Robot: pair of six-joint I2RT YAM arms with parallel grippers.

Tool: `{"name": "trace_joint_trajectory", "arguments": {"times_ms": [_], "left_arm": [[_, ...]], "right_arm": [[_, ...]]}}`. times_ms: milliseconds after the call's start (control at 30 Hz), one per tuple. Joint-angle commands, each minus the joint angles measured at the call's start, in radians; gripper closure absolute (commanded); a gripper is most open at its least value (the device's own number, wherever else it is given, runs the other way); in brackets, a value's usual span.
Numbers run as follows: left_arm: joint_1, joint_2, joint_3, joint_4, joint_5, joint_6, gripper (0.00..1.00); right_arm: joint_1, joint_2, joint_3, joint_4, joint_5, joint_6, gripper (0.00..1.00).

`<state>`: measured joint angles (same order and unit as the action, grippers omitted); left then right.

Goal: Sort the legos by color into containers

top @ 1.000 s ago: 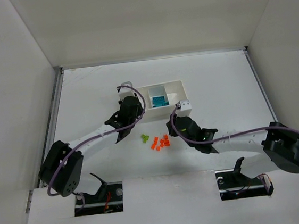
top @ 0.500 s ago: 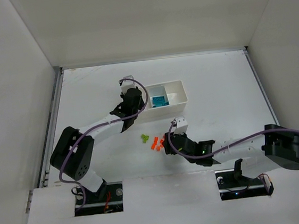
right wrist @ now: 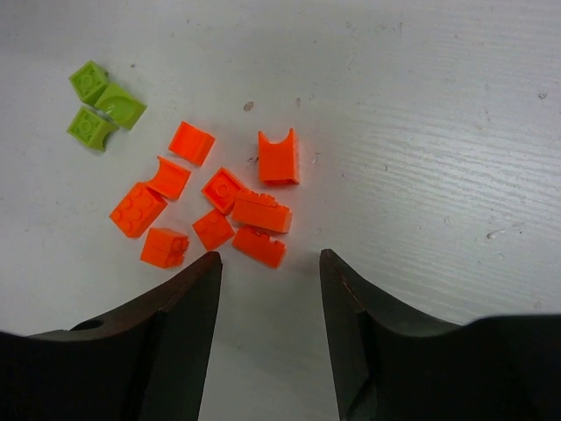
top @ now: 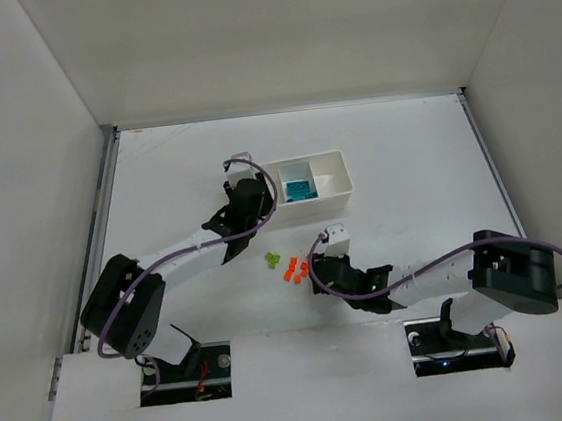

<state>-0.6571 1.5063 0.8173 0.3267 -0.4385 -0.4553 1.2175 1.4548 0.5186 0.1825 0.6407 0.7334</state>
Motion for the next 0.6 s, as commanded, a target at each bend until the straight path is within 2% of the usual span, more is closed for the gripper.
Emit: {"name": "trace_joint_trajectory", "arguments": {"times_ms": [0,267,567], "left_arm": [[-0.048,-0.13,-0.102,0.014,-0.025,0.007,0.58],[-0.189,-0.33,-0.305,-0.126,-0.083,-0.063,0.59],[-0.304,-0.342,-0.362,-0.173,-0.085,-0.128,0.59]], "right_arm": [[-0.016,0.013,0.027,0.031,0.028,0.0,0.47],[-0.04,0.096,0.075,0.052,0.034,-0.02,0.5],[-0.06,0.137,0.095,0.064,0.056,-0.034,0.56]]}}
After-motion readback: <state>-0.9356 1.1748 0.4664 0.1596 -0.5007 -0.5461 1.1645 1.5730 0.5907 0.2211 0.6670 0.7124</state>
